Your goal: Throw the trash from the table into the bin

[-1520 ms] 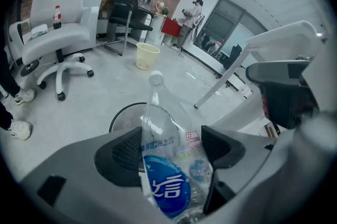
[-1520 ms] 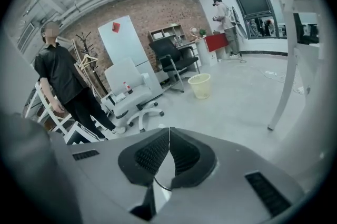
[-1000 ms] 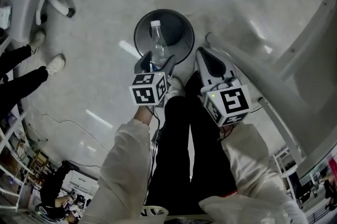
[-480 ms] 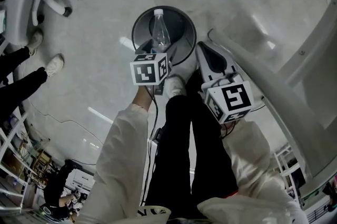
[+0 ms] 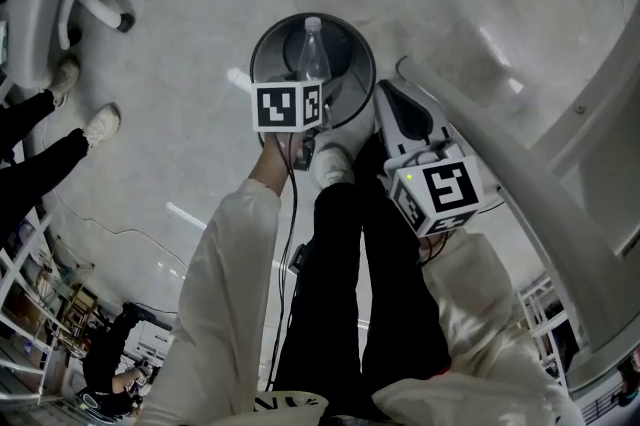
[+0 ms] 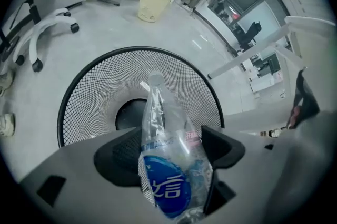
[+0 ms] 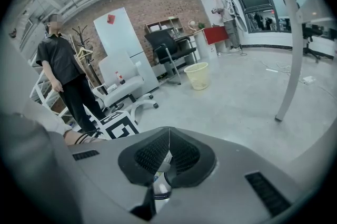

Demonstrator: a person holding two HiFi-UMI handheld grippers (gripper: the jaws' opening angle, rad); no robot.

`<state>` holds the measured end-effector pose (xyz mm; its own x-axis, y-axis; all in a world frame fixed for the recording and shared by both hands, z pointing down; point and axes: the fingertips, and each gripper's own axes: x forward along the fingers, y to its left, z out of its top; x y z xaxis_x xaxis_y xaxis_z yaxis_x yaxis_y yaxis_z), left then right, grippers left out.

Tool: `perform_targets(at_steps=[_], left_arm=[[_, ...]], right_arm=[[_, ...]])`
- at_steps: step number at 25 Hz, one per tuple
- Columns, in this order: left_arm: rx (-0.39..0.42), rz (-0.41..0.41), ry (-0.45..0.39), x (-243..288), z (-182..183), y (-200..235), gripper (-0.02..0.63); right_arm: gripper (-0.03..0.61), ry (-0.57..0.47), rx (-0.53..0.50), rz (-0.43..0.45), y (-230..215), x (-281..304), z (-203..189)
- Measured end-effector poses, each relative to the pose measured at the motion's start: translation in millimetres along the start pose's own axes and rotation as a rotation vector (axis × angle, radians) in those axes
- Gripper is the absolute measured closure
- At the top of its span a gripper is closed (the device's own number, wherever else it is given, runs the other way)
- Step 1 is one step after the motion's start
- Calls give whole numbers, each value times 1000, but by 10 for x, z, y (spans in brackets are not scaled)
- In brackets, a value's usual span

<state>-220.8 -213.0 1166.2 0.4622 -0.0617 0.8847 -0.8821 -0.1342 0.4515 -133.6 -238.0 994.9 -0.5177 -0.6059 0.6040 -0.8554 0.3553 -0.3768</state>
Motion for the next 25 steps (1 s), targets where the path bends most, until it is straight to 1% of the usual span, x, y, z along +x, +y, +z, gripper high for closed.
perform_targets(at_steps=[6,10,15,21,23,25], left_arm=[[-45,-62,112,158,21,41,259],[-40,-67,156,228,14,50,259],[-27,-57,159,233,-1,43,259],[54,-2,128,189,48,39,259],[72,1,120,182,58,23,259],[74,-4,115,173,72,6,259]], right_arm=[[557,6,-4,8,7,71,7],[557,9,3,5,-23,65,-11],[557,13,0,6,-62,39,-15],[557,10,-7,6,-98,6,11],[557,11,-7,7,-92,3,0],[557,10,-8,10,-77,2,-3]])
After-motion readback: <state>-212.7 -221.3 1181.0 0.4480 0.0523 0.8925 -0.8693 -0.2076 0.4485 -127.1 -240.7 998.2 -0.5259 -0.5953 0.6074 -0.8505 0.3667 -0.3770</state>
